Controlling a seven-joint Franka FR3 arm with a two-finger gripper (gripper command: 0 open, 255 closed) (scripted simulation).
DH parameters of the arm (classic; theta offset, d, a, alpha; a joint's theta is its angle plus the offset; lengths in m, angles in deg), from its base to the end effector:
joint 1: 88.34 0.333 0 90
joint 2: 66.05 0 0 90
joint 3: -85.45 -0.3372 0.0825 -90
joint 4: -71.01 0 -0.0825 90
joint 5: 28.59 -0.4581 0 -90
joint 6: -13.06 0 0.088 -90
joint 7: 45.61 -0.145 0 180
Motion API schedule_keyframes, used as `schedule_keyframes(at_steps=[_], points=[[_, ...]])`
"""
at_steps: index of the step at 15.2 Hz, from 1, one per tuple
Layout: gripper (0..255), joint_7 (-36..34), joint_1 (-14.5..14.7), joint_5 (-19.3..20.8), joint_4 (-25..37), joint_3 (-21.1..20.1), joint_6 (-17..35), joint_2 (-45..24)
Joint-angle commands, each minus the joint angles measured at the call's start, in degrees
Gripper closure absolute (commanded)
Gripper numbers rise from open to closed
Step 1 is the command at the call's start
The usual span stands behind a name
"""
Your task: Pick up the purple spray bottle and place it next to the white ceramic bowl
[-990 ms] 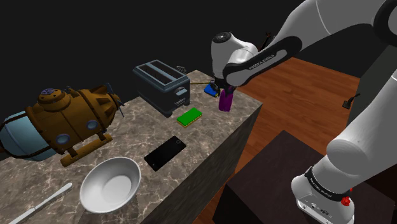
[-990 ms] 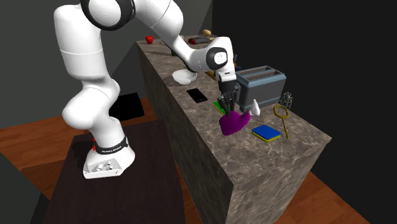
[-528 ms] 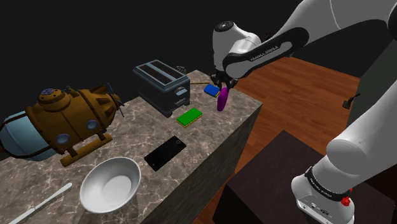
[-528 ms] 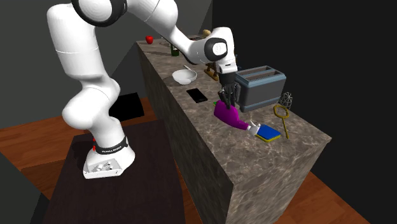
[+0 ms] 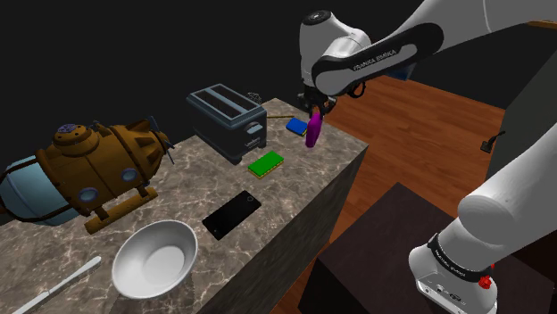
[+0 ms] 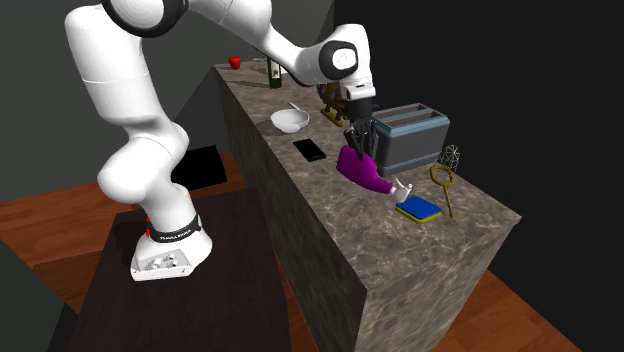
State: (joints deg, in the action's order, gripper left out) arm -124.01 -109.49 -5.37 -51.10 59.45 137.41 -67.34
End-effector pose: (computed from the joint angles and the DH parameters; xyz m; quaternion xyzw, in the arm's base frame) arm 0.6116 0.0240 0.3473 0.8522 -0.4973 0.1152 0.1149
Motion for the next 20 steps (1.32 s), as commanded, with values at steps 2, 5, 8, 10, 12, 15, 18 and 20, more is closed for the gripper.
schedule_keyframes(at_steps=[2,5,8,10,12,15,18,20], points=[[255,1.3,0.0,-1.2,1.2,0.0,-2.0,1.1],[255,2.4,0.0,-2.1,2.5,0.0,-3.9,2.1],[255,3.5,0.0,-3.0,3.9,0.0,-5.9,3.0],[255,4.2,0.0,-3.5,4.9,0.0,-7.2,3.5],[255,4.8,0.1,-4.0,5.9,0.0,-8.5,3.9],[255,5.7,0.1,-4.6,7.6,0.0,-10.6,4.5],[255,6.6,0.1,-5.1,9.4,0.0,-12.6,5.0],[255,7.1,0.1,-5.4,10.6,0.1,-14.0,5.2]])
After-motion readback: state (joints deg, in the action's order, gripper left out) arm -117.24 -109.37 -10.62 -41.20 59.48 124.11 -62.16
